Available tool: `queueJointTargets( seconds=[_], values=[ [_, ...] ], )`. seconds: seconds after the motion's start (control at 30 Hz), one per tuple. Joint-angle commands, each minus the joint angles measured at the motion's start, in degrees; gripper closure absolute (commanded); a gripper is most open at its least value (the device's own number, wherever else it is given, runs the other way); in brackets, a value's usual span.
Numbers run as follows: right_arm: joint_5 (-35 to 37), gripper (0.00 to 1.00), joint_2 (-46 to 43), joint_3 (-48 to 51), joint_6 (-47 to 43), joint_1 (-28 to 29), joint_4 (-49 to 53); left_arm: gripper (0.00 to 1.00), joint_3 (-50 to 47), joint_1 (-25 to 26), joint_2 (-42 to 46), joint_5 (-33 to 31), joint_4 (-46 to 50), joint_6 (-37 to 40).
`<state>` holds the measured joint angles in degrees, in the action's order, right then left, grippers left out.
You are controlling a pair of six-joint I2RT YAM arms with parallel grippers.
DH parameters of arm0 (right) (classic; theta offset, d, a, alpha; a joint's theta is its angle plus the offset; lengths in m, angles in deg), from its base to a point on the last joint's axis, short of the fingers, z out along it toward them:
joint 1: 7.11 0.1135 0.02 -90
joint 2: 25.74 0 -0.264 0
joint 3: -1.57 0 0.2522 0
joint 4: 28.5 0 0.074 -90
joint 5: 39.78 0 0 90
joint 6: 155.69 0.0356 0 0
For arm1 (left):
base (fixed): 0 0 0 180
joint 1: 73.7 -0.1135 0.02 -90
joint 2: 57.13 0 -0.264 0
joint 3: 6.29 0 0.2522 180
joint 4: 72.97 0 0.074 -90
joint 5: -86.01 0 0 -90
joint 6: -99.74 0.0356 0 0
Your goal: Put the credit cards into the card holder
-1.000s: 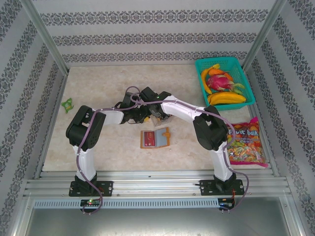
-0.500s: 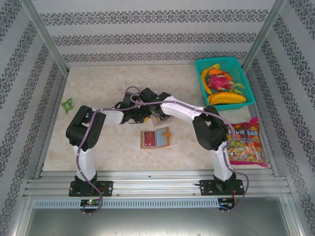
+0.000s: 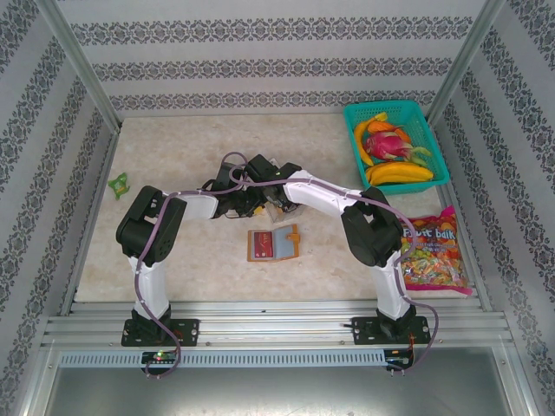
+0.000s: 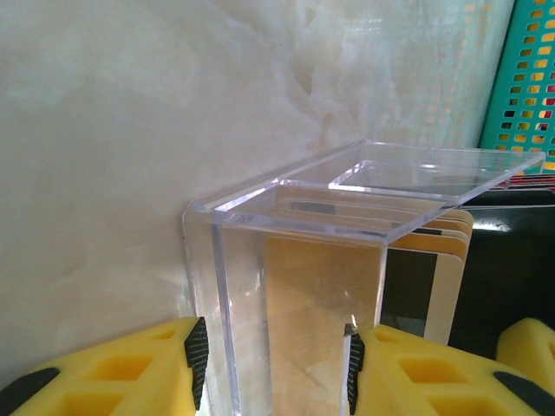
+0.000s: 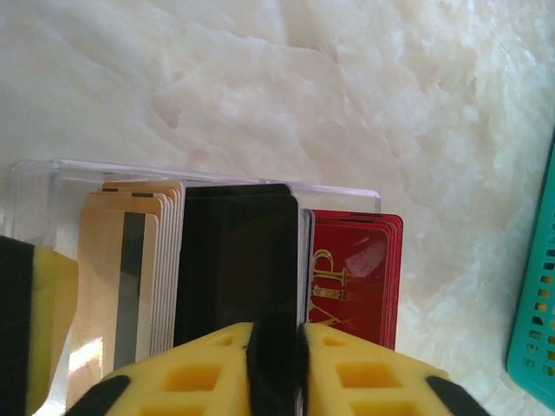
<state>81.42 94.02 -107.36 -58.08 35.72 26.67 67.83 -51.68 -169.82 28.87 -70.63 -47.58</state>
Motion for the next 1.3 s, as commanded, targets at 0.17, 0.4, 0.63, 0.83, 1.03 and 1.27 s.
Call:
queueJointTargets(
  seconds=[0.17,0.4,0.63,0.83,1.03,1.27],
  values=[
    [3.0,0.87,-1.8,1.0,-1.1,0.5,1.6,0.53,-0.8,-0.4,-0.9,-1.4,4.1,0.9],
    [2.8,0.89,-3.1,0.7,-1.2,0.8,2.4,0.53,-0.7,-0.4,-0.9,-1.3,4.3,0.9],
    [-0.1,0.96,-5.0,0.4,-0.1,0.7,3.2,0.53,-0.3,-0.4,-0.9,-1.3,4.6,1.0],
    [-4.0,0.98,-6.0,0.3,1.9,0.2,3.8,0.53,-0.5,-0.3,-0.5,-1.3,4.6,1.1],
    [-13.3,1.00,-9.4,1.5,6.7,-2.5,2.6,0.53,-0.8,-0.4,1.2,-1.2,4.3,1.7],
    [-29.7,1.00,-16.1,7.5,13.2,-8.7,-3.8,0.50,-2.0,-0.4,4.8,-1.7,3.0,2.4]
  ],
)
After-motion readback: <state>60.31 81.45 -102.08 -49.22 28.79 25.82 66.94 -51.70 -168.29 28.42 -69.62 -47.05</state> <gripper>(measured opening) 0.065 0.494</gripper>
